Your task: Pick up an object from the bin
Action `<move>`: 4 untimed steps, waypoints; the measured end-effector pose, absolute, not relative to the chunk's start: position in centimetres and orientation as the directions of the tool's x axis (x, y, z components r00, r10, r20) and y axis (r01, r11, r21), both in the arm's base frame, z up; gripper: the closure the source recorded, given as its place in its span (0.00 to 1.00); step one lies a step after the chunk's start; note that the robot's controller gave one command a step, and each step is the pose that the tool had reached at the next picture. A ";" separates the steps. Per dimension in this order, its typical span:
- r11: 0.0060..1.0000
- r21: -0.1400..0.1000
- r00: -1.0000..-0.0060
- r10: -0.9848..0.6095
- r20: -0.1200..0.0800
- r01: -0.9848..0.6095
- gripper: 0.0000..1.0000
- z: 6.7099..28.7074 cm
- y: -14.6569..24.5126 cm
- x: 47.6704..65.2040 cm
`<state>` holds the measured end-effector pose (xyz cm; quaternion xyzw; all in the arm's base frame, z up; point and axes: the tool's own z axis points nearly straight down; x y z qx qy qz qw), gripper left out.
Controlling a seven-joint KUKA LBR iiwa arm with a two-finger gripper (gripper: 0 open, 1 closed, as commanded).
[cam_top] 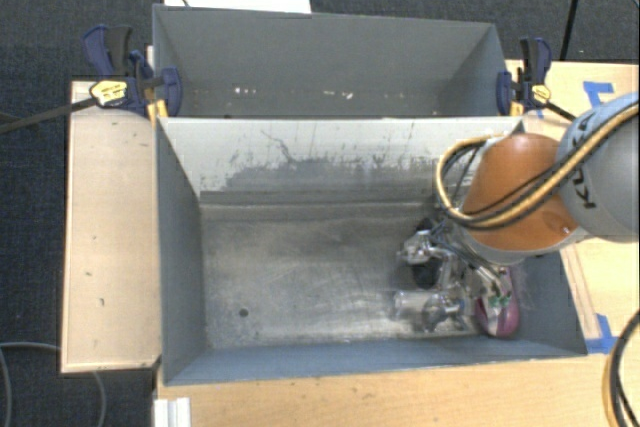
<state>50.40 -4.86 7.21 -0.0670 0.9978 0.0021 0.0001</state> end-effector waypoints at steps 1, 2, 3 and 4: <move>0.991 0.002 -0.991 -0.135 -0.002 -0.135 0.00 7.3 -4.7 50.5; 0.991 0.001 -0.991 -0.132 -0.006 -0.132 1.00 7.4 -4.8 50.6; 0.991 -0.001 -0.991 -0.130 -0.008 -0.130 1.00 13.2 -4.8 50.8; 0.992 -0.001 -0.992 -0.127 -0.006 -0.127 1.00 15.8 -4.8 51.0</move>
Offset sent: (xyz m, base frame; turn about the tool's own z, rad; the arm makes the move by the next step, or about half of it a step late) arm 0.0000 0.0000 0.0000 0.0000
